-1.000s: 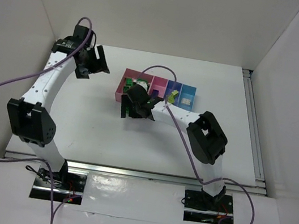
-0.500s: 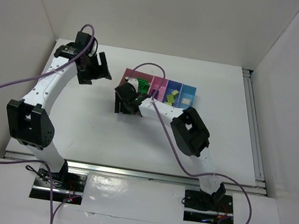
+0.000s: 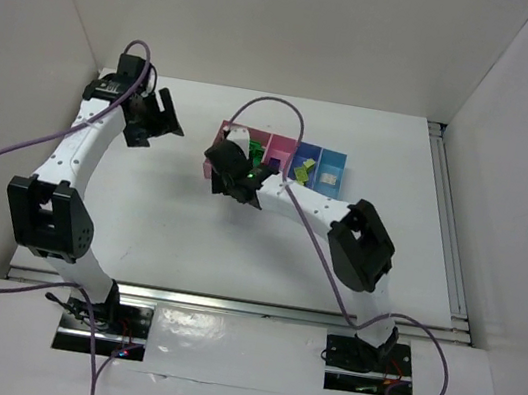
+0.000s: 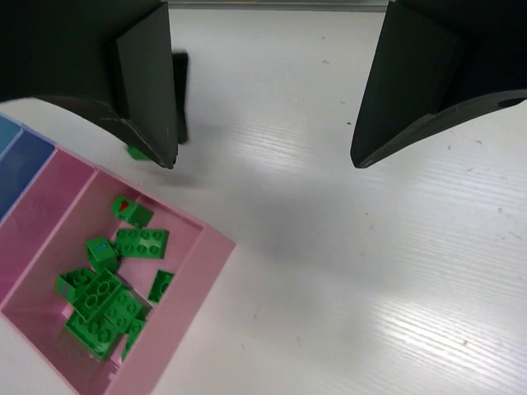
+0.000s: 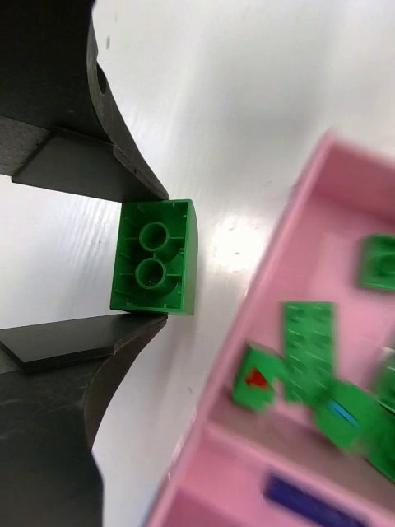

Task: Sort the legos into containers by color

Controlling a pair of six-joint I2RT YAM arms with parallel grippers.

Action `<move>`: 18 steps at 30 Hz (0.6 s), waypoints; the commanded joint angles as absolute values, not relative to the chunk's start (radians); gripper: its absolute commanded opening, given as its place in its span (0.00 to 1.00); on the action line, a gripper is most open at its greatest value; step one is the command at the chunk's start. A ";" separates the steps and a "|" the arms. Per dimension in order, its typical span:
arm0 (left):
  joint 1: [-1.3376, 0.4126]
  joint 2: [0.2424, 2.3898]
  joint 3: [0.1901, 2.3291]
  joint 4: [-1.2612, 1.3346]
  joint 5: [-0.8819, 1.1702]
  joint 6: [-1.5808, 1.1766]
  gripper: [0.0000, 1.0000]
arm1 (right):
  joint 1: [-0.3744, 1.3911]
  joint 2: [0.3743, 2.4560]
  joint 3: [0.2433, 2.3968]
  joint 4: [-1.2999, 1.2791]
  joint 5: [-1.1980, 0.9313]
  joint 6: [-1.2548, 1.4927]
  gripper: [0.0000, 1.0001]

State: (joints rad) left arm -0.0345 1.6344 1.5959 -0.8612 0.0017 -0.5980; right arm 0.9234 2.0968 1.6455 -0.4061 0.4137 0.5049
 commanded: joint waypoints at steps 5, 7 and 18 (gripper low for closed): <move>0.011 1.638 1.554 -0.854 0.023 -0.589 0.90 | 0.878 2.012 1.751 -0.363 0.529 0.448 0.40; 0.011 1.638 1.543 -0.854 0.032 -0.589 0.91 | 0.839 2.060 1.817 -0.376 0.499 0.448 0.45; 0.011 1.597 1.532 -0.854 0.032 -0.578 1.00 | 0.784 2.142 2.139 -0.523 0.552 0.383 1.00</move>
